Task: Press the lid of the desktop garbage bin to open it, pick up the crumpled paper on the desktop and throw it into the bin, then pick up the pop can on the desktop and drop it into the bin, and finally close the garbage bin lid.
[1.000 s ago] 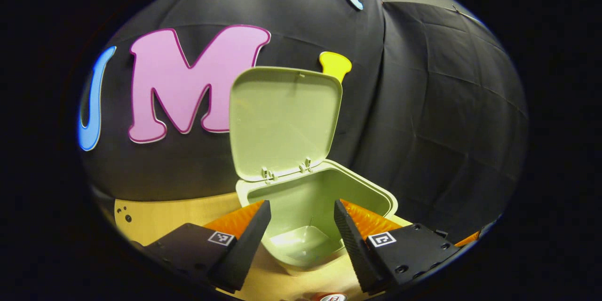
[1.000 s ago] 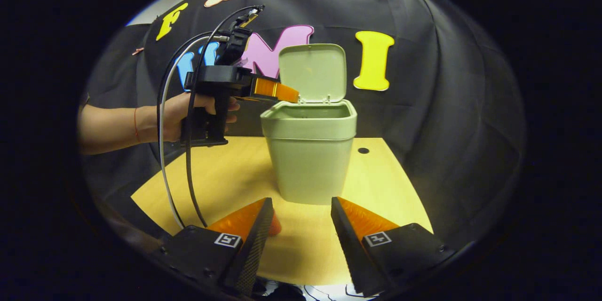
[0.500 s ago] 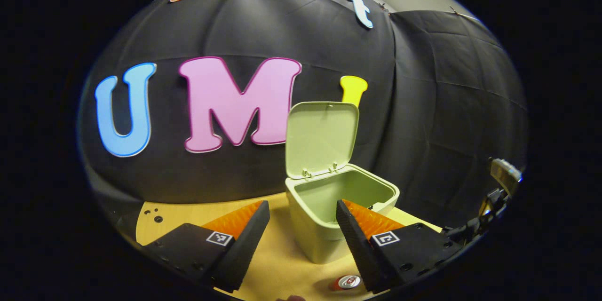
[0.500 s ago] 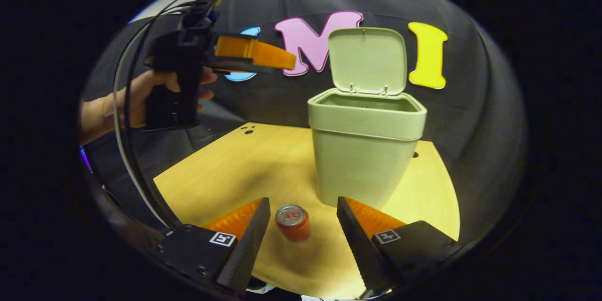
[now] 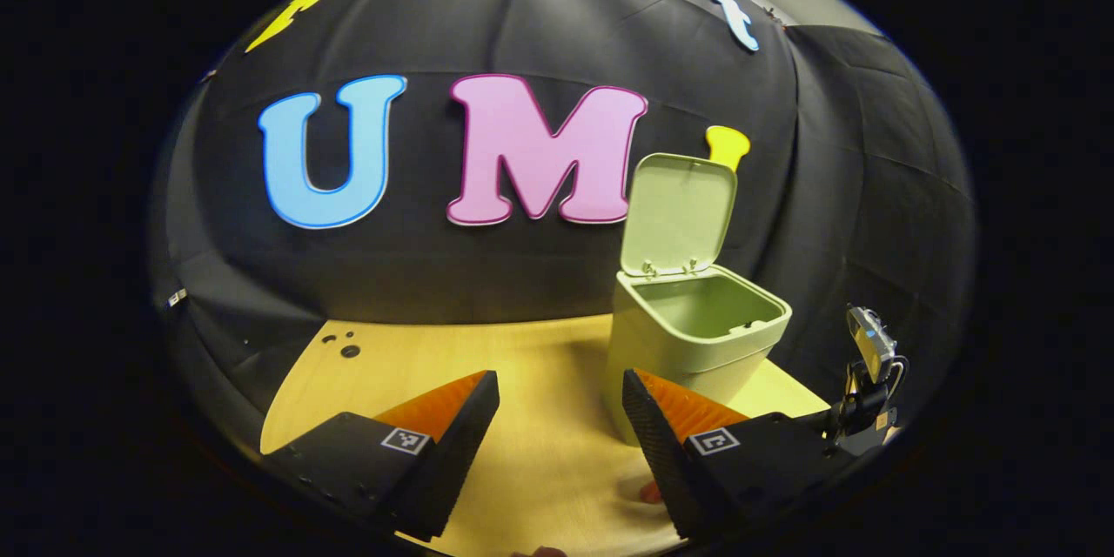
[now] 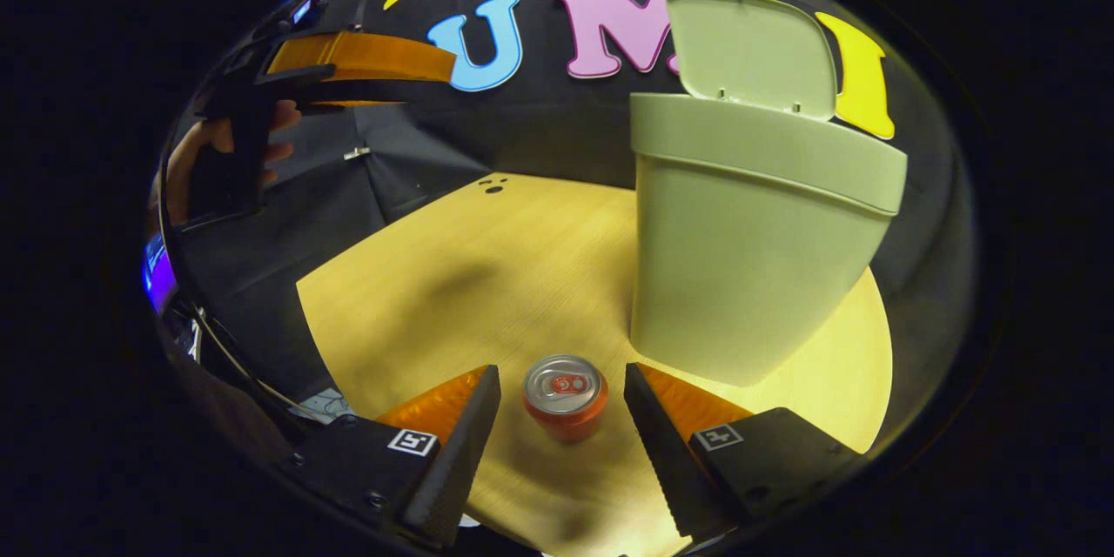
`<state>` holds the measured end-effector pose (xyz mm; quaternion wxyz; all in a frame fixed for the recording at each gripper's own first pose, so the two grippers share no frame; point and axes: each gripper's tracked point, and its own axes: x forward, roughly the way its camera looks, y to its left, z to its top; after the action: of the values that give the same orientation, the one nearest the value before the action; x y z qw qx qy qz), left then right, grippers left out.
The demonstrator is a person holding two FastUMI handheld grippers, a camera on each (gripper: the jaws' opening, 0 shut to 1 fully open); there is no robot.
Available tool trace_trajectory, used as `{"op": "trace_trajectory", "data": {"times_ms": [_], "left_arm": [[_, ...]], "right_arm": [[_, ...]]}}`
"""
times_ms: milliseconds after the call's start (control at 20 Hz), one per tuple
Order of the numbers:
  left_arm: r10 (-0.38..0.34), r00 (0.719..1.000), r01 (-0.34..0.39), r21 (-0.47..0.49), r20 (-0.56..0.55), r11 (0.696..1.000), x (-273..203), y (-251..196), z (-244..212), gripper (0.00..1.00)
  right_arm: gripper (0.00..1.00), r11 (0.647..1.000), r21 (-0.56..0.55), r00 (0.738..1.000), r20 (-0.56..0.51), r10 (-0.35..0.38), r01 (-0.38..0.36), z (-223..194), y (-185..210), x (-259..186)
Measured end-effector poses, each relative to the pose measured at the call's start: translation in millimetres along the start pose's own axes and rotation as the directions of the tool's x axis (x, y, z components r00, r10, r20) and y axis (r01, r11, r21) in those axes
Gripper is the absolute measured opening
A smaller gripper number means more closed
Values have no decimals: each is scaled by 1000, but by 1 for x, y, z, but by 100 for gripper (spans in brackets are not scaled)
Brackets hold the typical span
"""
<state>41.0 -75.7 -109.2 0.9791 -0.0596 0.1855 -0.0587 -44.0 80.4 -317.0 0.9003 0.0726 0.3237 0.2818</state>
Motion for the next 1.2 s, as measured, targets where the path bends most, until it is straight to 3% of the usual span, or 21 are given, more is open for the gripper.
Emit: {"op": "trace_trajectory", "data": {"times_ms": [650, 1200], "left_arm": [[151, 986, -157, -84, -68, 984, -33, 41, -40, 94], [174, 979, -184, -99, -101, 978, -38, 45, -59, 94]], "right_arm": [[91, 997, -62, 994, -102, 41, -48, -28, -1, 38], [84, 998, -57, 995, -95, 35, -41, -28, -3, 36]]}}
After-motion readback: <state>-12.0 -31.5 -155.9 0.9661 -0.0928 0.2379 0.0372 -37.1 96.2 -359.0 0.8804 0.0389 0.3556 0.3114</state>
